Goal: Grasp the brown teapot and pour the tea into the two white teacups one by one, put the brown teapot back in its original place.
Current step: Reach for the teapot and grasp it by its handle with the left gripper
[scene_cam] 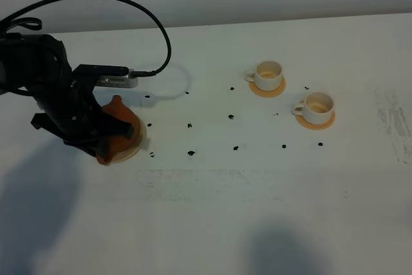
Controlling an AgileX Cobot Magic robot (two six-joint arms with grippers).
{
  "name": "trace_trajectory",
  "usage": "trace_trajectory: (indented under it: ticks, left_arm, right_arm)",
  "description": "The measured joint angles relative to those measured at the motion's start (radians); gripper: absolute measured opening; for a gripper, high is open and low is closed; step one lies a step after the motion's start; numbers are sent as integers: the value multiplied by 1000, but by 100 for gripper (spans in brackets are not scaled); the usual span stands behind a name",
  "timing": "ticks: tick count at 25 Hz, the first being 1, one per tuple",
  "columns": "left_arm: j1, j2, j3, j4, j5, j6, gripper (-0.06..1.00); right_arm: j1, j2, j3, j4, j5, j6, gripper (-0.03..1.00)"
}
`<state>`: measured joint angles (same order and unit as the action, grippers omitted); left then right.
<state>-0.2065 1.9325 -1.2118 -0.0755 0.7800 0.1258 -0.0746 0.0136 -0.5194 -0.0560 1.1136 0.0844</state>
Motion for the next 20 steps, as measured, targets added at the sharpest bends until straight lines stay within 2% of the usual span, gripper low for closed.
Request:
trace_trajectory:
  ticks: [6, 20]
  left_arm:
    - [-2, -20, -10, 29, 16, 75, 9]
    - [-20, -36, -91, 36, 44, 229, 9]
  right_arm:
    - [0, 0, 0, 0, 0, 0, 23]
    - [0, 0, 0, 0, 0, 0, 23]
